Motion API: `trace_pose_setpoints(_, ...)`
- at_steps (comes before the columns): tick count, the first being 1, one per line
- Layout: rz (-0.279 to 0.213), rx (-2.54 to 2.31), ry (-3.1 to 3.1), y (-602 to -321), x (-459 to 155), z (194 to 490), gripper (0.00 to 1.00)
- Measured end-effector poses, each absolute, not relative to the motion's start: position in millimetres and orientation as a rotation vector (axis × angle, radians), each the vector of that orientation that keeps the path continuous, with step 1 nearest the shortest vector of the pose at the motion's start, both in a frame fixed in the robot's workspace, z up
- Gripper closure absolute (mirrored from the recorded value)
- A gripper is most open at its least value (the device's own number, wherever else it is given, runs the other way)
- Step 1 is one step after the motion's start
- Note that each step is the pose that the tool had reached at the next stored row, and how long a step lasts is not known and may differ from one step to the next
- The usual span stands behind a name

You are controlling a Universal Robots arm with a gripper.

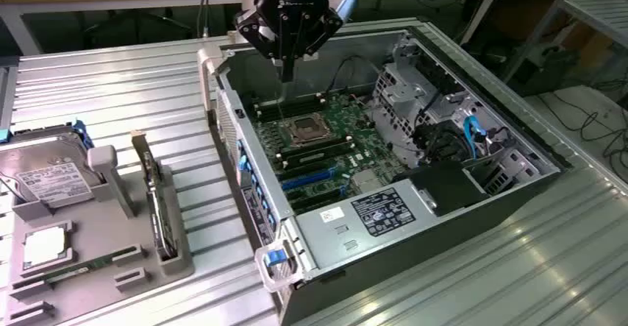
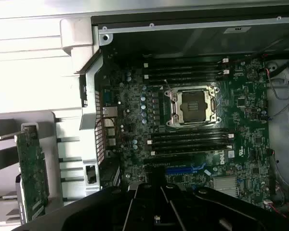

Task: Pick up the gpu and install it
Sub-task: 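Reach for the gpu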

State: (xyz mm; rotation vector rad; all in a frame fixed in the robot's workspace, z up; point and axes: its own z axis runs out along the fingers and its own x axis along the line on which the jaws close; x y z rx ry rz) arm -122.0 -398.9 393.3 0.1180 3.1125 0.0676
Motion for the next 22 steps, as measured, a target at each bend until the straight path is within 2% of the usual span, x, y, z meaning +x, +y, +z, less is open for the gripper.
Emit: trace_pose_setpoints(22, 0.068, 0.118, 3.112, -399.1, -151.5, 393.3, 0.89)
